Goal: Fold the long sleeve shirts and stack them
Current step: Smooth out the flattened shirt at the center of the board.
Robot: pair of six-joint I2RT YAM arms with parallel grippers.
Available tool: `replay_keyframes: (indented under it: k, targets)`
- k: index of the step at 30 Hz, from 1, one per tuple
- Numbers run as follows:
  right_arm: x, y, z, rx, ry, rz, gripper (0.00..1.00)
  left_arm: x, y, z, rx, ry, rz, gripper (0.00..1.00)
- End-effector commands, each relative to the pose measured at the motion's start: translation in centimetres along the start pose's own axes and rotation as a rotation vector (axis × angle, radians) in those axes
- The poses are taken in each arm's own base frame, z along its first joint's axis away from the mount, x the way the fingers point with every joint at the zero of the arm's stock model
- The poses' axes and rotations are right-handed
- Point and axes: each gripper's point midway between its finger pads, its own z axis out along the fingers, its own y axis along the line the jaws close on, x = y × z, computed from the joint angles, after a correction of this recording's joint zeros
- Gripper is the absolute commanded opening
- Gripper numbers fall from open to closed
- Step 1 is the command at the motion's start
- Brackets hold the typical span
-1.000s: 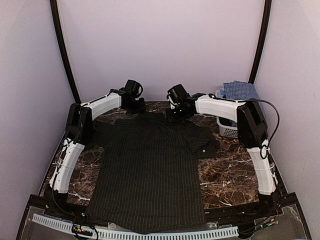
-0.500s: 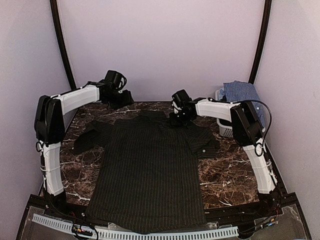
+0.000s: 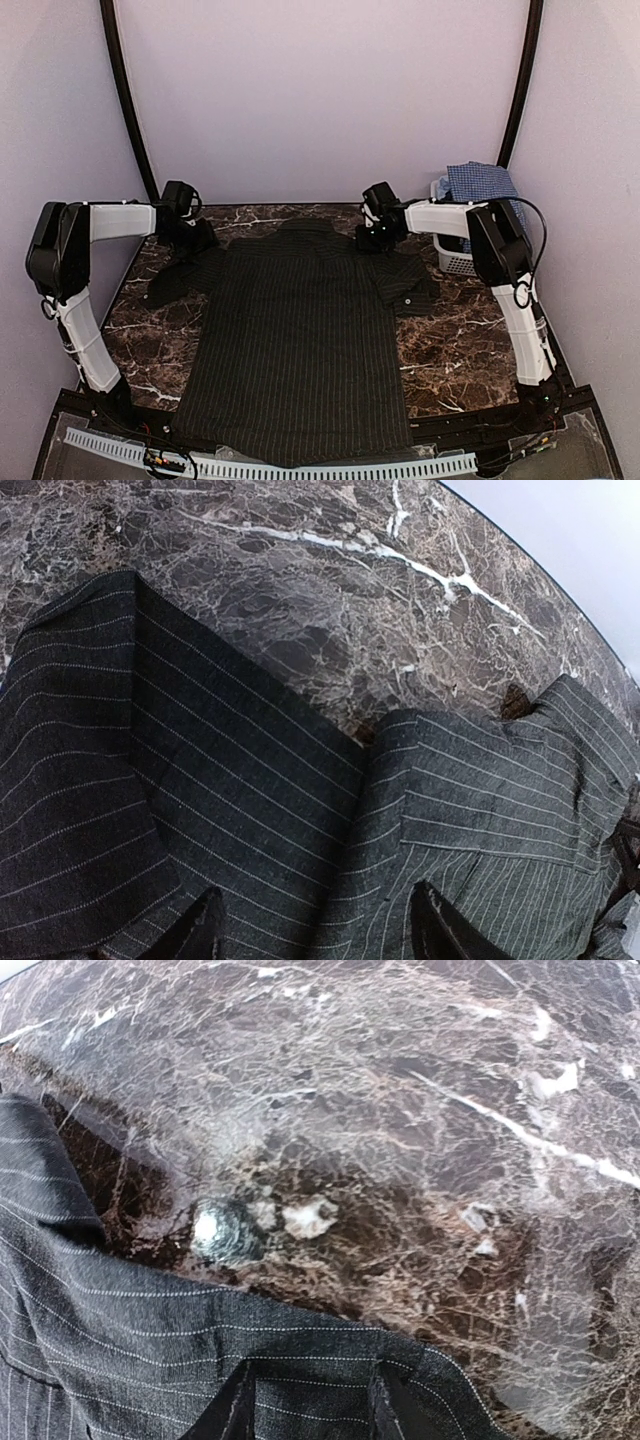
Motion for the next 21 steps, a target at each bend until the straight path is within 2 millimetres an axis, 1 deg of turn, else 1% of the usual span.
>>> replay_keyframes:
  k: [1, 4, 8, 11, 12, 16, 18, 19, 20, 21]
  targets:
    - [2.0, -2.9, 0.4, 0.072, 0.05, 0.036, 0.36, -0.5, -0.7, 0.6, 0.07, -0.009, -0.036, 0.62]
    - [2.2, -3.9, 0.3, 0.087, 0.054, 0.051, 0.36, -0.2, -0.3, 1.8, 0.08, 0.01, -0.056, 0.62]
    - [2.2, -4.5, 0.0, 0.104, 0.052, 0.055, 0.36, 0.1, 0.0, 3.8, 0.113, 0.042, -0.082, 0.62]
    - [2.1, -4.9, -0.2, 0.108, 0.049, 0.059, 0.36, 0.4, 1.0, 5.4, 0.11, 0.076, -0.12, 0.62]
    - [2.0, -5.0, -0.3, 0.109, 0.048, 0.06, 0.36, 0.4, 1.2, 5.7, 0.107, 0.079, -0.129, 0.61]
    - [1.7, -5.4, -0.4, 0.111, 0.043, 0.061, 0.37, 0.3, 3.3, 6.3, 0.054, 0.078, -0.18, 0.61]
    - [1.5, -5.5, -0.4, 0.111, 0.04, 0.061, 0.37, -0.1, 5.2, 6.3, 0.0, 0.065, -0.21, 0.61]
    - [1.3, -5.6, -0.3, 0.108, 0.04, 0.062, 0.37, -0.3, 5.8, 6.4, -0.016, 0.061, -0.22, 0.61]
    - [1.1, -5.5, -0.3, 0.105, 0.038, 0.06, 0.37, -0.4, 6.8, 6.4, -0.043, 0.059, -0.236, 0.61]
    - [0.9, -5.5, -0.3, 0.102, 0.036, 0.057, 0.37, -0.6, 7.4, 6.4, -0.054, 0.057, -0.244, 0.61]
